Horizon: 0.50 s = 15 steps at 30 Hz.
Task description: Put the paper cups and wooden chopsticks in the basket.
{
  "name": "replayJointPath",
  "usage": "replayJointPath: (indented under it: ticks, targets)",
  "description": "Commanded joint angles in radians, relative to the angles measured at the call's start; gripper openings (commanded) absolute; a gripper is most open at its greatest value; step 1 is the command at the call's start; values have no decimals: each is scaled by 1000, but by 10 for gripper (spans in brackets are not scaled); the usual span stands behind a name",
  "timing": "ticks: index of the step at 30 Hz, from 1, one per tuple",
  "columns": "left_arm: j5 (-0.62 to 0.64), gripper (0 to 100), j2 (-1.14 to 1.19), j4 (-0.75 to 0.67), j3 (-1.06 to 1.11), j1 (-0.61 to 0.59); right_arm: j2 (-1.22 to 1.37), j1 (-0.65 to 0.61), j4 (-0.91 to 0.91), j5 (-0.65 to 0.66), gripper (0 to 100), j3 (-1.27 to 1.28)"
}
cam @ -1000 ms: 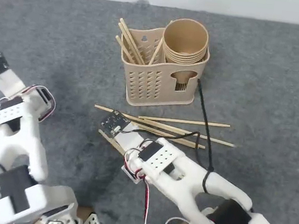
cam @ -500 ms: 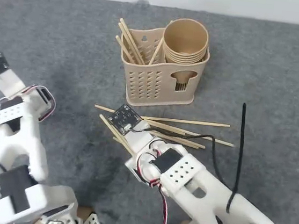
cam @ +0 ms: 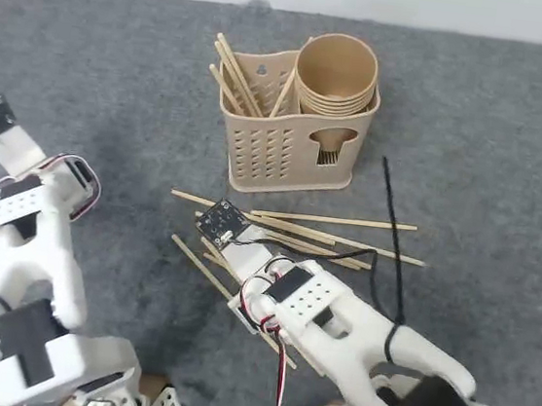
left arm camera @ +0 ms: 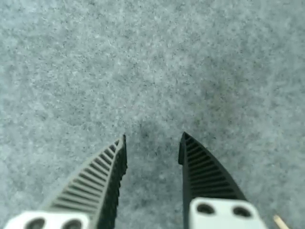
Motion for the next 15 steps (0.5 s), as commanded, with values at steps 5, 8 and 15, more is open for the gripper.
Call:
replayJointPath:
  ticks: [5,8,15]
  targets:
    - [11,170,-6,5,-39,2,13,4,-38,11,64,-8]
    - [11,170,-6,5,-39,2,5,4,-36,11,19,-9]
    - [11,170,-6,5,-39,2,-229,4,62,-3,8,-12]
